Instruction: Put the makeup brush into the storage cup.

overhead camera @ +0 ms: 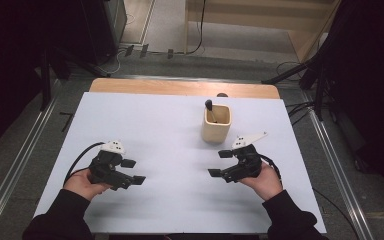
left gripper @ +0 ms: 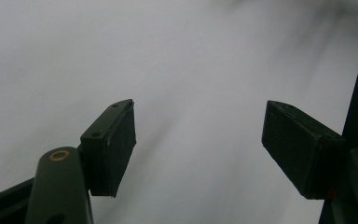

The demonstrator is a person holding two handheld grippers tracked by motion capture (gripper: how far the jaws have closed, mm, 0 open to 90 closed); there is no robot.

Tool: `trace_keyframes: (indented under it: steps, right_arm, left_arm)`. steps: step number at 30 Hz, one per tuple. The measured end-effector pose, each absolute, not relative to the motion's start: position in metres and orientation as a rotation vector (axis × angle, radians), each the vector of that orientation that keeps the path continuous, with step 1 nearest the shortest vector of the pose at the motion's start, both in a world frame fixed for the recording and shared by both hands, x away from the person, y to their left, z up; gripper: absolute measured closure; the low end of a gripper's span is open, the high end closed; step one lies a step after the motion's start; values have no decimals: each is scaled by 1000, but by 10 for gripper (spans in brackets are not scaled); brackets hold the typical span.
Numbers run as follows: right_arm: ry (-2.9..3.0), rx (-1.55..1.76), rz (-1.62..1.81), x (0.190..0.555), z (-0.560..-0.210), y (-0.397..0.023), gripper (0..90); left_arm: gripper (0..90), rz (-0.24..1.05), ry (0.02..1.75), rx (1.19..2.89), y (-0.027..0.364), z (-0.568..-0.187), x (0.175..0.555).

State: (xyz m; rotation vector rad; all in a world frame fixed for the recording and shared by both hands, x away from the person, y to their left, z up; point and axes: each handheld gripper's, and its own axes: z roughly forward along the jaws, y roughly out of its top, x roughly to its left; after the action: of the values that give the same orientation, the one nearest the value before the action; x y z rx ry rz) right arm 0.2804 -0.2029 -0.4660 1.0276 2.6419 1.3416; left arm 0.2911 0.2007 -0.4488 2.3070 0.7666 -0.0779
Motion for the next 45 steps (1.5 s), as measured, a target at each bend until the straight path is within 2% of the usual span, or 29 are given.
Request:
trace_keyframes:
  steps: [45]
  right_arm:
    - [2631, 1018, 1334, 257, -476, -244, 177]
  left_arm:
    - [259, -36, 795, 2324, 208, -457, 289]
